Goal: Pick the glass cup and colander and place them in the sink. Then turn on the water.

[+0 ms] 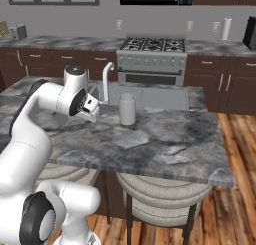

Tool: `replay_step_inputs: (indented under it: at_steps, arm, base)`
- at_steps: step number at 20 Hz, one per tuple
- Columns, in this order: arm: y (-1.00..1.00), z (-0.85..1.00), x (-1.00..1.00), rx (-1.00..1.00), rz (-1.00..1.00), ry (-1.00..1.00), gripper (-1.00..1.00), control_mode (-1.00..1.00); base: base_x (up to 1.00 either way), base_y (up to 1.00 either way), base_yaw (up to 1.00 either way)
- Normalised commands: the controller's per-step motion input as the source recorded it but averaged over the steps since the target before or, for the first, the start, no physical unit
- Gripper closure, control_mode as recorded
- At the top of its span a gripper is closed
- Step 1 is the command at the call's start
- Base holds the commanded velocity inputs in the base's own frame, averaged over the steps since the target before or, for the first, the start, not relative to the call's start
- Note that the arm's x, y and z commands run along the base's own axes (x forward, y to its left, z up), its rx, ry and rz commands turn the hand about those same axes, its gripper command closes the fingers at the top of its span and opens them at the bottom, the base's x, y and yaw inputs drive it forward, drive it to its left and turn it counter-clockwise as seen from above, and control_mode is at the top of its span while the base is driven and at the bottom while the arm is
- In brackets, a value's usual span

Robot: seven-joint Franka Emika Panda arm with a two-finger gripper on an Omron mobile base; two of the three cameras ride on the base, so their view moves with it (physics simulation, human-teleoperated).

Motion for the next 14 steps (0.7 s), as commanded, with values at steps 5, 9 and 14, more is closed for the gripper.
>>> replay_step_inputs:
  at_steps: [5, 9, 14]
  arm:
    - [0.07, -0.21, 0.18, -0.01, -0.01, 0.0, -1.0, -1.0]
    - [0.03, -0.21, 0.18, 0.0, 0.0, 0.0, -1.0, -1.0]
    - [0.04, -0.17, 0.28, -0.02, 0.0, 0.0, -1.0, -1.0]
  base:
    - [0.0, 0.0, 0.0]
    - [0.0, 0.0, 0.0]
    - [0.0, 0.0, 0.0]
